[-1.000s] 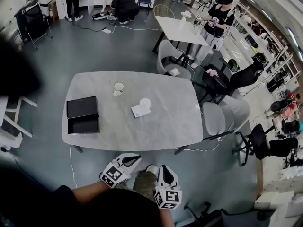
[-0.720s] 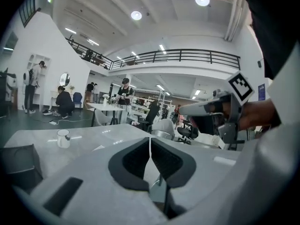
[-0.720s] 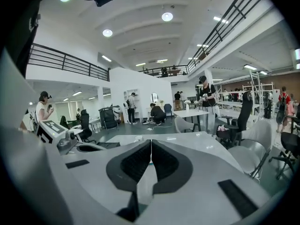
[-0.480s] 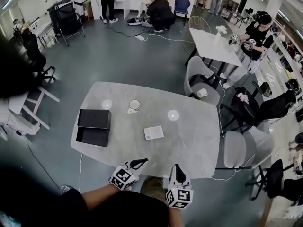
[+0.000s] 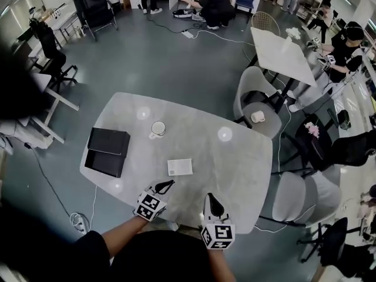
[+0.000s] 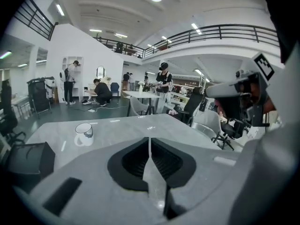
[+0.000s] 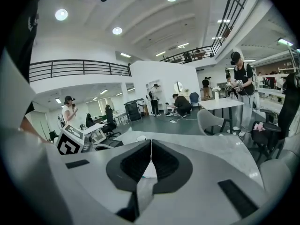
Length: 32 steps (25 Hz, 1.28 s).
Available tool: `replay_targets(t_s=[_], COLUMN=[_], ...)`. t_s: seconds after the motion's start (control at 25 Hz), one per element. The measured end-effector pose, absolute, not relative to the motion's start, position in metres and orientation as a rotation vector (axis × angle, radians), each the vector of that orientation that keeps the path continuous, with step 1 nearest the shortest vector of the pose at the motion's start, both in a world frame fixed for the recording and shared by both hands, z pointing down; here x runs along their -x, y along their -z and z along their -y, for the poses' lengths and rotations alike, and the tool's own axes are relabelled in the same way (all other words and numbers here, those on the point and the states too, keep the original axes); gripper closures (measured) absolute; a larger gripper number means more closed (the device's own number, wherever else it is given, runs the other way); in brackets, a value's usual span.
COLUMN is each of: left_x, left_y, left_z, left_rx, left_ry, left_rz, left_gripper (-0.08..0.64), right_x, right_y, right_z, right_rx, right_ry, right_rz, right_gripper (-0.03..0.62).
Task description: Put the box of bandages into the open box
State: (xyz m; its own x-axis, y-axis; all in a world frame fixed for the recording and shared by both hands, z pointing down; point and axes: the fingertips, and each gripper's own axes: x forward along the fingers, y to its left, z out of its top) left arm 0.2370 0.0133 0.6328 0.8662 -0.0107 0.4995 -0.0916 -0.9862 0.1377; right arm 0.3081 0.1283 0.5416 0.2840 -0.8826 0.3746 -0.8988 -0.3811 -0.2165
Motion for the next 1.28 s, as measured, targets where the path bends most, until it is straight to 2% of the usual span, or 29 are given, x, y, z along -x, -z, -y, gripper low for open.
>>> replay_targets(t_s=[0.28, 0.64, 0.68, 0.76, 0.8, 0.88, 1.28], left_x=[-0.265, -0.295, -0.297, -0.299, -0.301, -0.307, -0.312], left_y=[-0.658, -0.685, -0.690, -0.708, -0.719, -0.739, -0.821], left_z=[0.008, 0.021, 0.019, 0.012, 0.010, 0.011, 0.016], left_rx=[-2.872, -2.920, -2.902, -2.862, -2.845, -2.826, -2.793], left_ry=[-0.847, -1.039, -1.078, -1.183, -1.233, -1.319, -1.838], left_rz=[0.233, 0.015, -0.036, -0.146, -0.196, -0.280, -0.654], left_gripper=[0.541, 0.530, 0.504, 0.354, 0.329, 0.233, 0.152], right_x=[-0.352, -0.374, -0.375, -0.377, -0.378, -0.383, -0.389], right_y=[-0.563, -0.583, -0.586, -0.593, -0.595, -0.599, -0.620], right_z=[-0.127, -0.122, -0.123, -0.125, -0.125, -0.125, -0.149], right_rx=[-2.482, -2.431, -2.418, -2.395, -2.390, -2.391, -2.358], right_ry=[-0.712, -0.765, -0.761, -0.760, -0.762, -0.776, -0.852], right_rz=[1.683, 1.715, 1.715, 1.718, 1.720, 1.717, 1.671], right_gripper=[0.580, 0.580, 0.580, 0.580, 0.580, 0.580, 0.580])
